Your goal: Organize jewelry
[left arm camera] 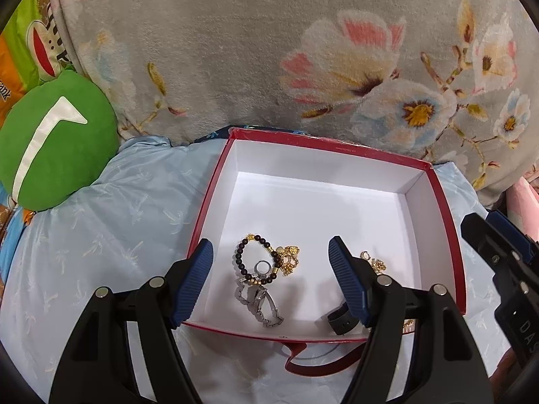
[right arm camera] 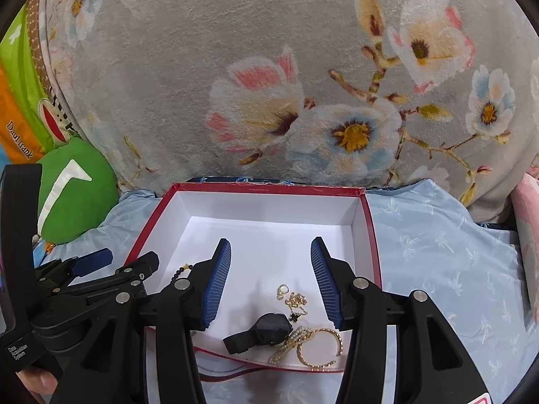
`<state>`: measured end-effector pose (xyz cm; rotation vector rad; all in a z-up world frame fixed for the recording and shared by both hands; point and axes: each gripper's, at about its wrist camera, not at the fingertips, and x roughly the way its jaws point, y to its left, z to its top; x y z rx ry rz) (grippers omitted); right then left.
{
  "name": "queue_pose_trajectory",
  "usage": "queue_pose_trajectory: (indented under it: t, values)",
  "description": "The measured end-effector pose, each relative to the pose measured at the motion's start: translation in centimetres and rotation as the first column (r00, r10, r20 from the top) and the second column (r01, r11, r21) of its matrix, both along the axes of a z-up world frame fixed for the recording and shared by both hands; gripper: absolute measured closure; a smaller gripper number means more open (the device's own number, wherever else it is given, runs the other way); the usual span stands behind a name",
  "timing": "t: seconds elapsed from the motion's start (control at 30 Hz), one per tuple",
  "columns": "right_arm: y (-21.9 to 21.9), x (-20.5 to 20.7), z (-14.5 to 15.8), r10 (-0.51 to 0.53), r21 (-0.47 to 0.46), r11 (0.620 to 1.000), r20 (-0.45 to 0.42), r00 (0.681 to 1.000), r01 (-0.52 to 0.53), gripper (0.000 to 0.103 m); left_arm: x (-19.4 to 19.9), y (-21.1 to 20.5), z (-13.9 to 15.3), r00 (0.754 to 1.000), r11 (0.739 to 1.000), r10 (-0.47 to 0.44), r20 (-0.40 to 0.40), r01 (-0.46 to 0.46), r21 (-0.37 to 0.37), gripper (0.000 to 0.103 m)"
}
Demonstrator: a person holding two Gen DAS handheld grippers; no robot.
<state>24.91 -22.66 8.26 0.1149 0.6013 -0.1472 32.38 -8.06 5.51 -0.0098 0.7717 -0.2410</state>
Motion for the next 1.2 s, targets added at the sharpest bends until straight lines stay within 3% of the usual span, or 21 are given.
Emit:
queue_pose_trajectory:
  t: [0.17,0.4,0.6,0.67,0.9,1.2]
  values:
    - [0.2,-0.6,-0.1,-0.006,0.004,1.000,-0.004,1.000,0.006,0.048,-0.6,0.1,0.7,1.000,1.000,0.000,0.016,0.000,0.004,0.034]
    - [0.9,-2.2,-0.2,-0.026,-0.004,1.000,-0.010,1.000,0.026,0.028,-2.7,0.3,1.9,0.999,1.000,-0.003,0.048,0.003,0.010,0.034]
    - [1.5,-5.5,-0.8,-0.048,0.011,0.999,-0.021,0.999,0.048,0.018,-6.1,0.9,2.4,0.996,0.999,0.008,0.083,-0.012,0.044,0.029]
    - [1.7,-6.7,-1.1,-0.053,0.014,0.998,-0.024,0.998,0.053,0.017,-7.4,1.2,2.2,0.996,0.998,0.012,0.087,-0.018,0.061,0.025]
    - [3.2,-11.9,-2.6,-0.065,-0.018,0.998,-0.051,0.997,0.064,0.017,-12.9,2.4,0.5,0.996,0.994,0.025,0.080,-0.033,0.108,0.024]
    - [4.8,-16.9,-5.0,-0.048,0.005,0.999,-0.100,0.994,0.049,0.016,-17.8,5.2,-1.6,0.996,0.990,0.086,0.029,-0.089,0.107,0.017]
